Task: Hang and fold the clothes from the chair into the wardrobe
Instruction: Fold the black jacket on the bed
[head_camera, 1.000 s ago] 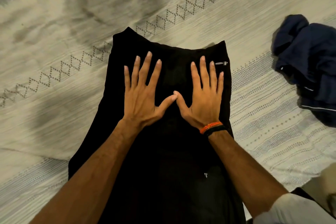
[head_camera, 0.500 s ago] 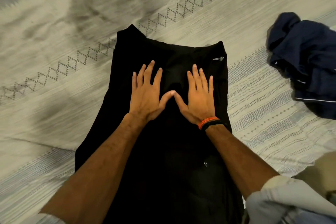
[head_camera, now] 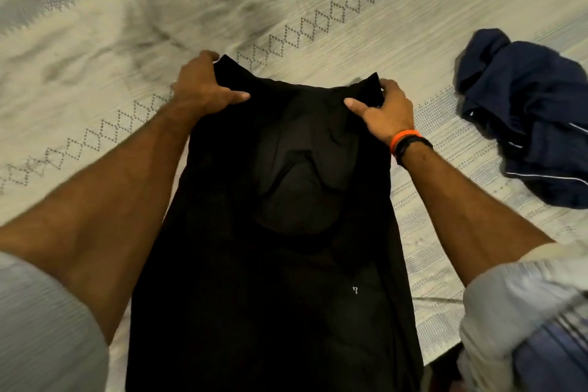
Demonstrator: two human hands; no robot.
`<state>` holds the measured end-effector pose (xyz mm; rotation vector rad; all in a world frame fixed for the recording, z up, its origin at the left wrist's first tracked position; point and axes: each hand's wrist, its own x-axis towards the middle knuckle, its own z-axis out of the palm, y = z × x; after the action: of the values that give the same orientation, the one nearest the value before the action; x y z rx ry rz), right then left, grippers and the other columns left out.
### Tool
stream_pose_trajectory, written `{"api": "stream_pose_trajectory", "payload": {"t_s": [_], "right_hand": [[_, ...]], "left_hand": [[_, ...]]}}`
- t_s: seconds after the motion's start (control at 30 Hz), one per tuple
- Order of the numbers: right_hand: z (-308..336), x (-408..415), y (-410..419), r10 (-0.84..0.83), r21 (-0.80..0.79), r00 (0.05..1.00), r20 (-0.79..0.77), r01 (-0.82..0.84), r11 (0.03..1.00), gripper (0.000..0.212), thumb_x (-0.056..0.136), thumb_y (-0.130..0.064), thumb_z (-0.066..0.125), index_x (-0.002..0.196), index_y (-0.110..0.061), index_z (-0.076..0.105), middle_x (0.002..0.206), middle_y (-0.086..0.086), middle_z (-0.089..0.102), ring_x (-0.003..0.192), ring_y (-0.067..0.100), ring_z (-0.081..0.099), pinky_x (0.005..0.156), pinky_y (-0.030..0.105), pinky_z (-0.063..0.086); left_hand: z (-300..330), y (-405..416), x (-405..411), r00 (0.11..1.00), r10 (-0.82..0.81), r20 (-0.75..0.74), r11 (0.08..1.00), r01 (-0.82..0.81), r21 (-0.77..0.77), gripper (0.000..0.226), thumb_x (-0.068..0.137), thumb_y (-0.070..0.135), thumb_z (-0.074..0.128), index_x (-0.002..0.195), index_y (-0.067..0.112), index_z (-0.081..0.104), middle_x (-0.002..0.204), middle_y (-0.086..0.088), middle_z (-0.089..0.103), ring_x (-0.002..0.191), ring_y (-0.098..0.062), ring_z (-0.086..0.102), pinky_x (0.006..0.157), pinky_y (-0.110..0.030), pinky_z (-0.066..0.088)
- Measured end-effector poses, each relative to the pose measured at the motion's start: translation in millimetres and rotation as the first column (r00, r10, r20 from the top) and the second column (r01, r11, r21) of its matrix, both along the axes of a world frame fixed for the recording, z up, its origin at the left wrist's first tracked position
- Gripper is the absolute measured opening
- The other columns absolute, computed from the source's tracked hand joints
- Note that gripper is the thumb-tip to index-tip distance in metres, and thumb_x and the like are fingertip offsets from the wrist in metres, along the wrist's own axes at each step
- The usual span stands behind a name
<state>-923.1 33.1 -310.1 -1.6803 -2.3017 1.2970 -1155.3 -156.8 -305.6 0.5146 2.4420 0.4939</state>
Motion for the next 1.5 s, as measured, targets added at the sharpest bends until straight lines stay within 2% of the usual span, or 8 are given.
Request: {"api": "stream_pose_trajectory", "payload": {"t_s": [0.17,0.3,0.57,0.9,1.2,1.3,1.4,1.5], "right_hand": [[15.3,17.7,-2.1,-0.123,-0.107,0.976,-0.180,0.105,0.989,0.024,0.070,-0.024,0.085,0.091,-0.022,0.074,0.094,-0.003,0.075,0.091,0.013,0.071,0.091,0.037,0.057],[45.8,49.9,-26.8,-0.128,-0.096,0.934,-0.333,0.101,0.990,0.019,0.074,-0.010,0.079,0.088,-0.021,0.074,0.092,0.002,0.075,0.092,0.020,0.072,0.091,0.042,0.057],[93.9,150.6,-133.5,-0.030,0.079,0.898,-0.439,0.071,0.994,0.038,0.073,0.015,0.063,0.086,-0.020,0.073,0.088,0.002,0.072,0.086,0.013,0.067,0.090,0.035,0.056],[51.4,295.7,-259.0,0.428,0.339,0.904,0.000,-0.402,0.851,0.054,0.053,0.022,0.058,0.089,-0.013,0.078,0.101,0.002,0.072,0.098,0.015,0.063,0.099,0.012,0.036],[33.2,297.5,-286.4,0.377,0.300,0.894,0.241,-0.438,0.847,0.041,0.054,0.004,0.058,0.087,-0.010,0.077,0.095,0.006,0.074,0.086,0.033,0.070,0.083,0.041,0.056],[52.7,263.0,-294.4,0.200,0.458,0.967,0.156,-0.250,0.853,0.041,0.062,-0.014,0.052,0.097,-0.016,0.074,0.098,0.002,0.072,0.089,0.029,0.064,0.082,0.041,0.049],[56.2,218.6,-290.9,0.214,0.556,0.977,0.006,-0.181,0.811,0.047,0.078,-0.030,0.058,0.122,-0.014,0.064,0.126,0.004,0.061,0.116,0.024,0.056,0.095,0.040,0.041],[41.0,180.2,-275.5,0.312,0.539,0.939,0.142,-0.338,0.771,0.076,0.086,-0.052,0.054,0.150,-0.014,0.037,0.159,0.012,0.029,0.148,0.026,0.025,0.119,0.043,0.019]], "left_hand": [[26.6,-17.7,7.5,0.998,-0.004,-0.065,0.996,0.009,0.085,0.058,0.067,0.028,0.089,0.118,0.010,0.069,0.114,-0.008,0.070,0.106,-0.020,0.065,0.089,-0.024,0.048],[58.9,-53.7,39.4,0.984,0.062,-0.164,0.964,-0.017,0.267,0.020,0.072,0.010,0.075,0.091,0.012,0.073,0.082,-0.001,0.067,0.081,-0.014,0.065,0.066,-0.018,0.049],[97.1,-171.9,145.6,0.973,0.172,-0.155,0.887,-0.085,0.453,0.037,0.056,-0.012,0.055,0.072,0.019,0.068,0.075,0.009,0.068,0.077,-0.006,0.063,0.075,-0.009,0.047],[46.3,-324.9,278.0,0.936,-0.219,-0.277,0.914,0.296,0.278,0.038,0.048,-0.021,0.061,0.066,0.012,0.068,0.080,0.001,0.069,0.078,-0.016,0.063,0.076,-0.026,0.048],[21.9,-339.0,303.9,0.931,-0.327,-0.165,0.944,0.312,-0.107,0.037,0.062,-0.004,0.064,0.093,0.013,0.075,0.100,-0.005,0.074,0.092,-0.028,0.069,0.088,-0.040,0.053],[44.4,-299.0,298.8,0.921,-0.146,-0.362,0.980,0.184,0.073,0.031,0.070,0.013,0.053,0.096,0.016,0.071,0.093,-0.005,0.071,0.082,-0.031,0.065,0.076,-0.040,0.048],[48.0,-247.0,291.1,0.871,-0.096,-0.483,0.941,0.238,0.242,0.042,0.088,0.033,0.056,0.124,0.013,0.062,0.127,-0.008,0.061,0.116,-0.028,0.057,0.097,-0.040,0.042],[26.6,-209.3,282.8,0.851,-0.267,-0.452,0.941,0.332,0.070,0.076,0.092,0.060,0.044,0.151,0.013,0.033,0.159,-0.014,0.027,0.148,-0.034,0.021,0.119,-0.051,0.017]]}}
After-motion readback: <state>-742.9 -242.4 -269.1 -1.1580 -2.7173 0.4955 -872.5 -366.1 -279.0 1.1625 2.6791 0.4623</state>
